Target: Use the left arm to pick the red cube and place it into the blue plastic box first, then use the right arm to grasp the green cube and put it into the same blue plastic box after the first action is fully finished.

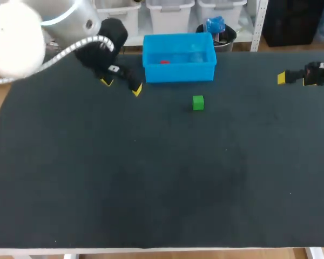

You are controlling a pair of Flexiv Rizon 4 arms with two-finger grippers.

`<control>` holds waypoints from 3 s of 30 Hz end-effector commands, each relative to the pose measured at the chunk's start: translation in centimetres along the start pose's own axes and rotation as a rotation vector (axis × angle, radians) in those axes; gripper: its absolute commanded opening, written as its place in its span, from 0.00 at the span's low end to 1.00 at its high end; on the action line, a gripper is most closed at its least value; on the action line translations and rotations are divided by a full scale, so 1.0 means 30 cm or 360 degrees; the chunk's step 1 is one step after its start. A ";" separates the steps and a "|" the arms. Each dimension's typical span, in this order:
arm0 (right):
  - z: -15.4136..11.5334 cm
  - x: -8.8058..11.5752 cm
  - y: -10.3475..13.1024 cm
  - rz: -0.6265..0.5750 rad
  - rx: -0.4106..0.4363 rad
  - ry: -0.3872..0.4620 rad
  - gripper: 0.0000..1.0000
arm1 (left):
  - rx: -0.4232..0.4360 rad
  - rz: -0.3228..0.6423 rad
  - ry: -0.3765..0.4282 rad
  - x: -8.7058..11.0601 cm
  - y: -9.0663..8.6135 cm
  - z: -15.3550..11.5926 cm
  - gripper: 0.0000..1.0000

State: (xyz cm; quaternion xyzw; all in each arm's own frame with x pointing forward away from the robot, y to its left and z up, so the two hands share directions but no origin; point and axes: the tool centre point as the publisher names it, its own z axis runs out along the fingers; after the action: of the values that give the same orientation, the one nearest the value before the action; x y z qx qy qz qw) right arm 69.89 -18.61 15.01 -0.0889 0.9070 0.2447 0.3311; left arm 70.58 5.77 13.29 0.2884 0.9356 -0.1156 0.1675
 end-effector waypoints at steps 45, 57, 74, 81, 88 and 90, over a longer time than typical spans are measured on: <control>0.052 -0.073 0.103 -0.0164 0.0347 0.0171 1.00 | 0.0173 0.0059 -0.0546 0.251 -0.097 -0.063 1.00; 0.209 -0.050 0.258 -0.0278 0.0539 0.0389 1.00 | 0.0173 0.0059 -0.0546 0.251 -0.097 -0.063 1.00; 0.248 -0.035 0.285 -0.0300 0.0525 0.0455 1.00 | 0.0173 0.0059 -0.0546 0.251 -0.097 -0.063 1.00; 0.248 -0.035 0.285 -0.0300 0.0525 0.0455 1.00 | 0.0173 0.0059 -0.0546 0.251 -0.097 -0.063 1.00; 0.311 -0.044 0.320 -0.0154 0.0531 0.0482 1.00 | 0.0173 0.0059 -0.0546 0.251 -0.097 -0.063 1.00; 0.350 -0.048 0.340 -0.0125 0.0546 0.0522 1.00 | 0.0173 0.0059 -0.0546 0.251 -0.097 -0.063 1.00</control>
State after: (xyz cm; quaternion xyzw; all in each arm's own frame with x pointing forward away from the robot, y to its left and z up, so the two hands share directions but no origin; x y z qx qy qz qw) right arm 71.90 -6.26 13.56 -0.1072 0.9680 0.0674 0.2167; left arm 62.50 7.47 12.61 0.2873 0.8831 -0.2039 0.3098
